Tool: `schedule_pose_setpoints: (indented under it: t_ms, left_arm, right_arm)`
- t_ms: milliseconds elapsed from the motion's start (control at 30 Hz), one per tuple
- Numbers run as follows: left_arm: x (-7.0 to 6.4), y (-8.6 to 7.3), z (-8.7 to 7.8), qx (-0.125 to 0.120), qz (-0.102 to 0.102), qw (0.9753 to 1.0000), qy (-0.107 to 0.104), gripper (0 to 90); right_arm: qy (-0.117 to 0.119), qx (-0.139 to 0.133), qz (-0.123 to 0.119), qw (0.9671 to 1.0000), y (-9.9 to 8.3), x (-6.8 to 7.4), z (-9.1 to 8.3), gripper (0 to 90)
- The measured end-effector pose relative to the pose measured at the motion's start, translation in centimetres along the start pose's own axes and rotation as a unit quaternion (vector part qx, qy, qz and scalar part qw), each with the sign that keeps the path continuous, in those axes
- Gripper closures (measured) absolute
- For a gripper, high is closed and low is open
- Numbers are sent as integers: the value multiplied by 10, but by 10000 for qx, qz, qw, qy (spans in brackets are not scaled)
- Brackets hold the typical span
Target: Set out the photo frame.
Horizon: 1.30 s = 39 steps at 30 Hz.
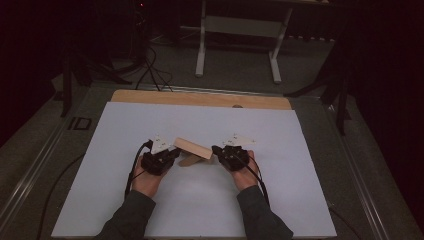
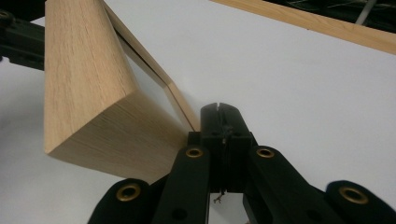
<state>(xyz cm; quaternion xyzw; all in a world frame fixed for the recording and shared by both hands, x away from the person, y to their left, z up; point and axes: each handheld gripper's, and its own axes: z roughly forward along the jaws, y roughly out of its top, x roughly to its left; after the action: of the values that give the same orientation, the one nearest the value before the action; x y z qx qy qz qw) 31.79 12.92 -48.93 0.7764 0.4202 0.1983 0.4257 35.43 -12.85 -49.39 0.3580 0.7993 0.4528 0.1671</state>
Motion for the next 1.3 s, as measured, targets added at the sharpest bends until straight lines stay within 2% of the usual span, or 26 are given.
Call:
schedule_pose_setpoints:
  t_ms: [333,767,933,1300]
  left_arm:
    - [-5,2,7,89,54,9999,-67,895]
    - [-10,6,10,110,40,9998,-173,894]
    - [-16,9,9,127,122,9996,-239,894]
    - [-25,11,10,169,278,9990,-301,894]
  right_arm:
    - [69,-53,74,9999,1,-1,1,894]
    - [91,-24,-36,9999,0,2,-2,894]
    - [88,2,-144,9999,-1,3,-4,894]
    - [128,3,-210,9997,-2,6,-7,894]
